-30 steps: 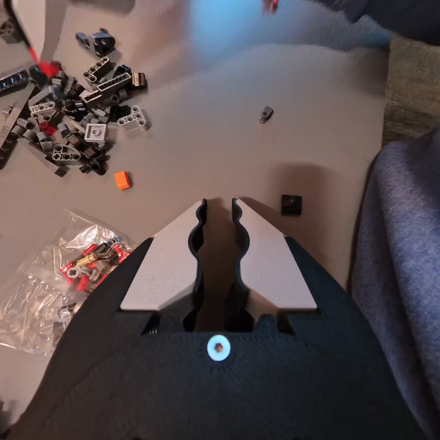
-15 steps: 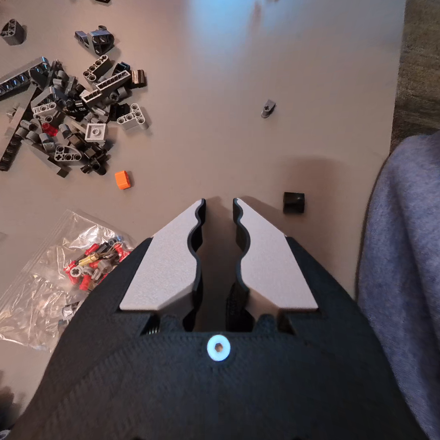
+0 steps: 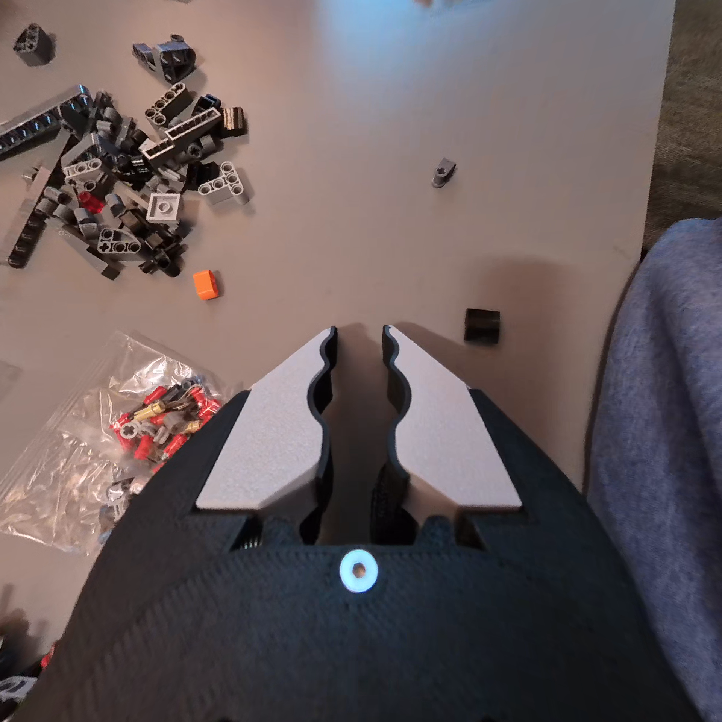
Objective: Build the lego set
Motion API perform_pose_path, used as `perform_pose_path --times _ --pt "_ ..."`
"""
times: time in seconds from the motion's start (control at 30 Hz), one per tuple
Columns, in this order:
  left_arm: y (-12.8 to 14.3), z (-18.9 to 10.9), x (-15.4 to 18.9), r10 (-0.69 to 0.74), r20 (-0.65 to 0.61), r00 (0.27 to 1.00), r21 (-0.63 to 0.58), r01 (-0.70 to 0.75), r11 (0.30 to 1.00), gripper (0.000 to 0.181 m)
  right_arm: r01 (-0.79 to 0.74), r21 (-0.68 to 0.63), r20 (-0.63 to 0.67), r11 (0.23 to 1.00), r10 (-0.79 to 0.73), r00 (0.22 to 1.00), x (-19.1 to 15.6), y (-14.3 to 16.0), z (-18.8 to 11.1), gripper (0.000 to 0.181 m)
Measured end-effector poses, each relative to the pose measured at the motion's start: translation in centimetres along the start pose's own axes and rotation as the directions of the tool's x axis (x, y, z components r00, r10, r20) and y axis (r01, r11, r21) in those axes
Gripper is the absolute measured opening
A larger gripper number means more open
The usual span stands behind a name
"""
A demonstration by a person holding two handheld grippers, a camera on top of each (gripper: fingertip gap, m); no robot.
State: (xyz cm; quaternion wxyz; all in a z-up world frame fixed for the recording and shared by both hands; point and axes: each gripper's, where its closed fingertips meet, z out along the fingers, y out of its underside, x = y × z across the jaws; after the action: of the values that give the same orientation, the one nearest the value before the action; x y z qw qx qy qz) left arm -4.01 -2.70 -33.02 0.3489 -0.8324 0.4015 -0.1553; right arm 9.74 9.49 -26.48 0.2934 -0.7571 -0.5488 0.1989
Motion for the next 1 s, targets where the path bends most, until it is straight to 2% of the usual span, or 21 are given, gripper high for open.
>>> perform_pose_path --times 0.03,0.13,0.23,0.33,0.47,0.67,0.83,0.93,1.0 --pt "0.0 0.0 0.1 0.002 -0.002 1.0 0.002 -0.002 1.0 0.021 0.029 0.011 0.031 1.0 -0.029 0.999 -1.0 -1.6 1.3 0.013" --pt "0.1 0.0 0.2 0.008 -0.005 1.0 0.0 -0.008 1.0 0.021 0.101 0.064 0.09 0.993 -0.106 0.99 -3.2 -6.1 5.8 0.012" --pt "0.2 -0.1 0.1 0.007 -0.004 1.0 0.004 -0.007 1.0 0.021 0.162 0.093 0.108 0.982 -0.172 0.979 -3.5 -9.6 9.9 0.008" --pt "0.3 -0.2 -0.1 0.0 -0.004 1.0 0.007 0.0 1.0 0.021 0.201 0.061 0.131 0.978 -0.208 0.969 -3.0 -11.1 13.2 0.008" --pt "0.3 -0.3 -0.4 -0.011 -0.011 1.0 0.018 0.011 1.0 0.02 0.264 -0.013 0.153 0.964 -0.259 0.954 -2.4 -10.6 15.7 0.007" --pt "0.1 -0.3 -0.5 -0.019 -0.023 1.0 0.032 0.02 0.999 0.02 0.31 -0.07 0.146 0.948 -0.298 0.943 -1.7 -9.9 17.1 0.006" --pt "0.1 -0.3 -0.5 -0.018 -0.022 1.0 0.032 0.018 0.999 0.02 0.292 -0.064 0.201 0.954 -0.275 0.94 -2.1 -9.6 17.4 0.005" --pt "0.1 -0.3 -0.5 -0.014 -0.018 1.0 0.028 0.014 1.0 0.02 0.245 -0.016 0.212 0.969 -0.236 0.948 -2.1 -10.2 16.3 0.005" --pt "0.2 -0.3 -0.5 -0.012 -0.017 1.0 0.027 0.013 1.0 0.02 0.226 0.021 0.197 0.974 -0.226 0.954 -1.9 -10.6 14.4 0.005"
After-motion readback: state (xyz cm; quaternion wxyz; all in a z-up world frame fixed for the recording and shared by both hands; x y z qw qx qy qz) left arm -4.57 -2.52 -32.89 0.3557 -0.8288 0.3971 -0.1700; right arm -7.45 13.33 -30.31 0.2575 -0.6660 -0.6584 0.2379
